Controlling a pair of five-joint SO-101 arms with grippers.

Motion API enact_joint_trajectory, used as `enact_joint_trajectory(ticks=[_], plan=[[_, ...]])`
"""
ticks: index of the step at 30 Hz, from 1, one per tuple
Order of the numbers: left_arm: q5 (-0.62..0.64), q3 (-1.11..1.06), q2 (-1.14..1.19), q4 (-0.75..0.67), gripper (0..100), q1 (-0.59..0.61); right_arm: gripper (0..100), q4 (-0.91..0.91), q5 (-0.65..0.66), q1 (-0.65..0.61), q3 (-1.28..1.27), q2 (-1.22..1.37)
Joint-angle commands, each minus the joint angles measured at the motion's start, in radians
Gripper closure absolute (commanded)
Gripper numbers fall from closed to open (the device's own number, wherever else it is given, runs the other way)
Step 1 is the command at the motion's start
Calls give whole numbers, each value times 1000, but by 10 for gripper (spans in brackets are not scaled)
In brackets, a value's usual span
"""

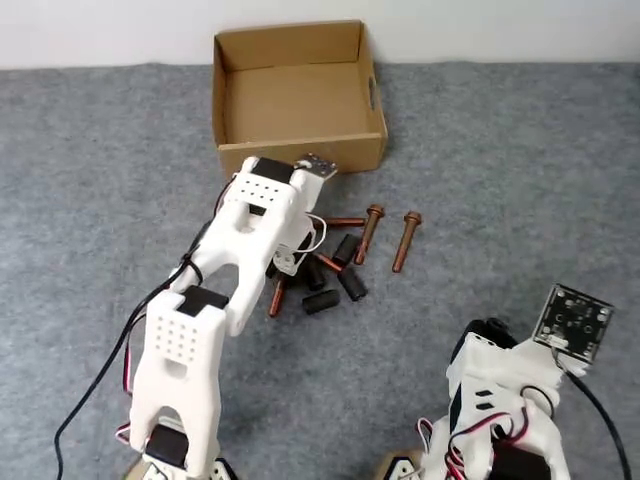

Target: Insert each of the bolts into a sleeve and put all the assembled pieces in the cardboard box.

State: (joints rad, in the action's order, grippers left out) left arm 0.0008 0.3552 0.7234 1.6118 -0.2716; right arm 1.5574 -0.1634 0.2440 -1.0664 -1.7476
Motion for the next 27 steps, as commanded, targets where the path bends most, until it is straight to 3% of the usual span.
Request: enact_joint_trajectory(ticks=[1,14,18,20,27], plan=[[9,36,-2,-31,872,8,991,-27,12,7,9,5],[14,36,44,-98,878,-9,991,-25,12,5,9,5],[12,36,44,-100,945,-21,991,-24,12,5,9,5],[11,36,44,-92,999,-35,991,-24,12,5,9,5],[5,33,14,17,996,-78,991,-22,12,1,9,5]])
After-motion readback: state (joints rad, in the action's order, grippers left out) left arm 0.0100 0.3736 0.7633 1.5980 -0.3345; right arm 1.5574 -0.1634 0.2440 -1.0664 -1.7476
